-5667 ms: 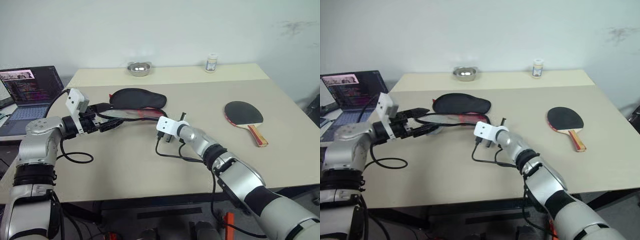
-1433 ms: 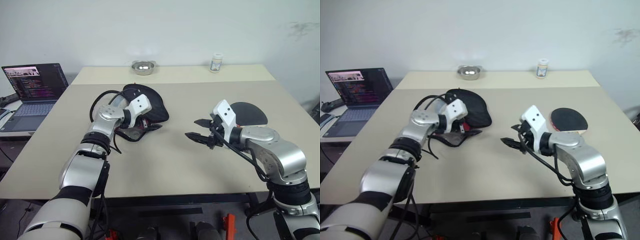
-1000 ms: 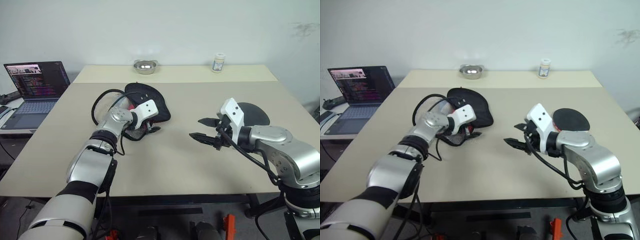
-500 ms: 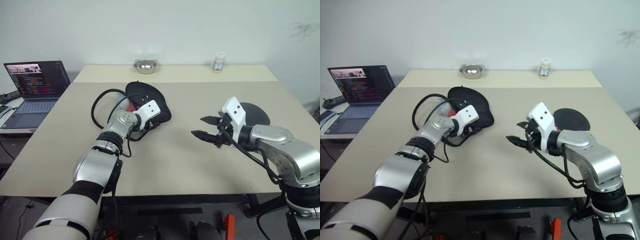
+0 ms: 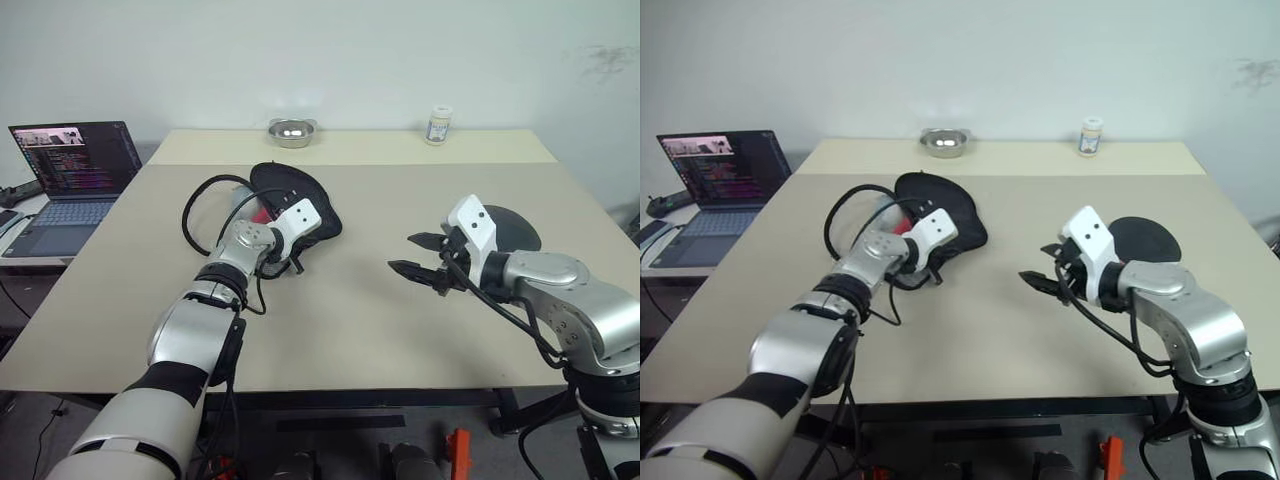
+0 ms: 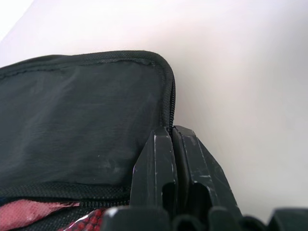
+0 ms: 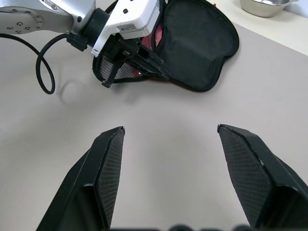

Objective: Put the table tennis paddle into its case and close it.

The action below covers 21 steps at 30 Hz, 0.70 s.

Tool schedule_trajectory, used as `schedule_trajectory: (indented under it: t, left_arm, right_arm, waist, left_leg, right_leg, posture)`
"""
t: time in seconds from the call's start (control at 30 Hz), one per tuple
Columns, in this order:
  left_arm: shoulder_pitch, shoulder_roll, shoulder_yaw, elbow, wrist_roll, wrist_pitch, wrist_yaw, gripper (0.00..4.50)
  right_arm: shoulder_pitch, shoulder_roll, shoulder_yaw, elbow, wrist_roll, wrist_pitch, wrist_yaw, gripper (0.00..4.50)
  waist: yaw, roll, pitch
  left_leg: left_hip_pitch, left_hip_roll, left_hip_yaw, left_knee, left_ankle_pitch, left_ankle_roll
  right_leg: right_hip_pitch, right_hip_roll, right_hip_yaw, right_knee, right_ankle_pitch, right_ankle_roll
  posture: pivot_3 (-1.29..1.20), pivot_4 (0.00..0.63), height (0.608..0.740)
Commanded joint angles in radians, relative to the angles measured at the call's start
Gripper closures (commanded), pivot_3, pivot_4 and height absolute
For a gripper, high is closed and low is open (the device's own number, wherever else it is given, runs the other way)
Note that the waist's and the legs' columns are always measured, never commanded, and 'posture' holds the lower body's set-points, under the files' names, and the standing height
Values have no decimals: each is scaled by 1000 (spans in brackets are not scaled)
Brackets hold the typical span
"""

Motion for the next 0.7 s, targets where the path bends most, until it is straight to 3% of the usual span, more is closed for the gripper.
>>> schedule_trajectory:
  t: [0.03,0.27,0.43,0.6,0.7]
  left_arm:
    - [-4,-27,20,-25,-36,-53,-99,4439]
    - [19,-89,17,-62,-86,-132,-409,4439]
    - [18,-93,16,-81,-105,-161,-539,4439]
    - [14,-86,13,-85,-108,-178,-574,4439]
    - [7,-77,7,-83,-90,-189,-509,4439]
  right_arm:
    - [5,-14,-40,-20,9,-25,-7,1140]
    - [26,-32,-56,-38,16,-13,-9,1140]
    - [39,-39,-66,-52,22,-4,-13,1140]
    - [43,-42,-68,-56,31,0,-20,1140]
    - [44,-43,-62,-56,37,-1,-26,1140]
  waist:
    - [5,0,0]
    - [7,0,0]
    - [7,0,0]
    - [7,0,0]
    - [7,0,0]
  left_leg:
    - [0,0,0,0,0,0]
    - [0,0,0,0,0,0]
    - [0,0,1,0,0,0]
    - [0,0,0,1,0,0]
    - [0,0,0,1,0,0]
  right_leg:
    - [0,0,0,0,0,0]
    - [0,0,0,0,0,0]
    - [0,0,0,0,0,0]
    - [1,0,0,0,0,0]
    - [1,0,0,1,0,0]
  posture:
    - [0,150,740]
    - [0,150,740]
    - [0,150,740]
    - [0,150,740]
    - [0,150,740]
